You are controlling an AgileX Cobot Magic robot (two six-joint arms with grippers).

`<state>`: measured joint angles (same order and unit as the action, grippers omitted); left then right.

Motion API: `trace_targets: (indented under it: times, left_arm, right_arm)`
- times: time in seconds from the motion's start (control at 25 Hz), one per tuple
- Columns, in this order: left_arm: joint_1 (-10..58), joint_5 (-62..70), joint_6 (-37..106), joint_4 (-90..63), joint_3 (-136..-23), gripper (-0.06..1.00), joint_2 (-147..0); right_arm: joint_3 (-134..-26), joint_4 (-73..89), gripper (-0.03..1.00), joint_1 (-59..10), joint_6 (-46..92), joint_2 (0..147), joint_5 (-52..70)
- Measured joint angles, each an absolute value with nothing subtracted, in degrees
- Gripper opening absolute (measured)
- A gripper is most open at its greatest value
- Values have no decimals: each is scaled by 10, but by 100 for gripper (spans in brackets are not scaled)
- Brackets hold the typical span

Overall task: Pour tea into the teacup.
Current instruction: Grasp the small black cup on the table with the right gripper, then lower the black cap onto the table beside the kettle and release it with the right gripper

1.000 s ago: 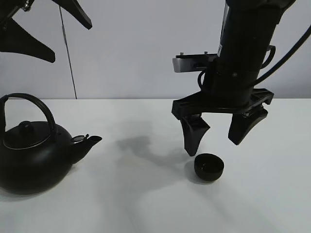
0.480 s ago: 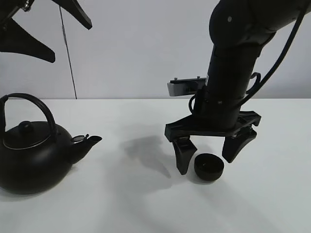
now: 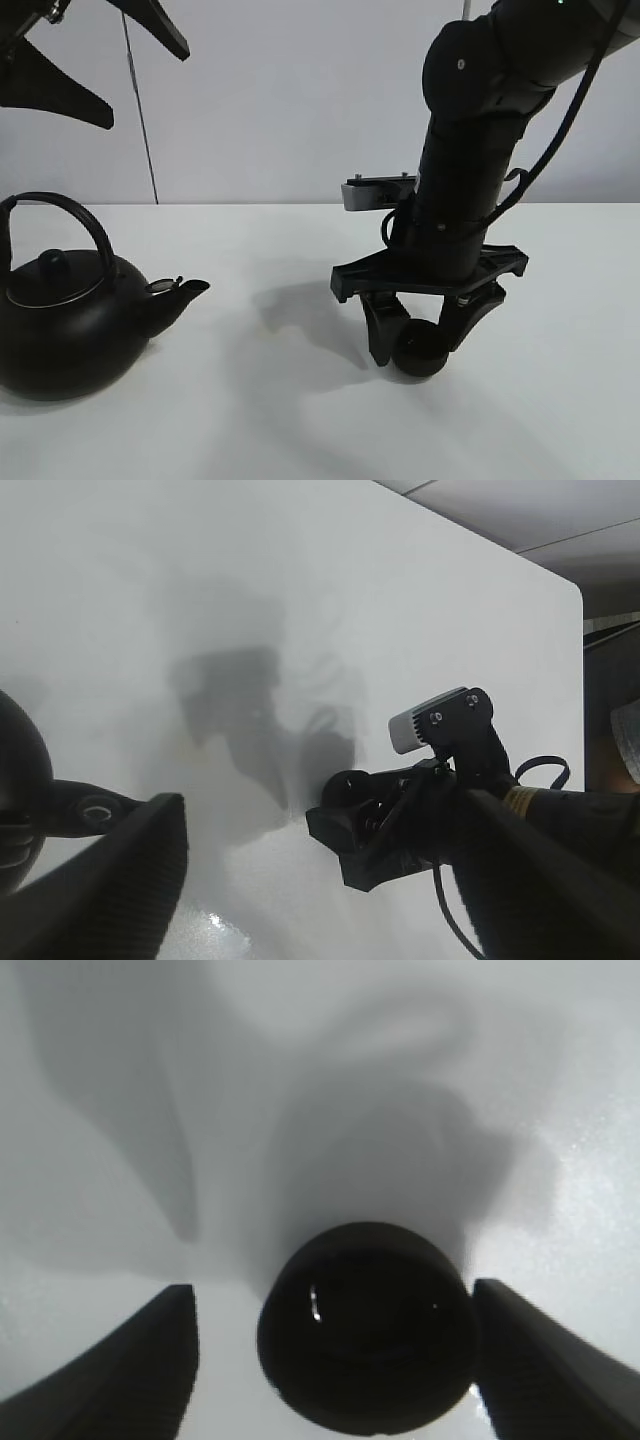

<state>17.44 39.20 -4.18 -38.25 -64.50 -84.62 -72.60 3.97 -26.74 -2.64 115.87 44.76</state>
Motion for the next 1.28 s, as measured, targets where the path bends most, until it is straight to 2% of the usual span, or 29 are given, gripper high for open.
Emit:
trace_targets:
  times: [0.16,0.64,1.08,1.28]
  left_arm:
    - [174,392,-42,-383,-645,53,-846]
    - [174,392,-42,-383,-645,53,-846]
    - [174,392,-42,-383,-645,53,-846]
    - [174,392,-42,-383,-645,53,-846]
  right_arm:
    - [-727,42,40,-267,-30,1160,451]
    - [-825,45,40,-268,-30,1123,523]
    - [-837,48,40,-363,-21,1146,488]
    - [-837,50,40,-374,-26,1189,451]
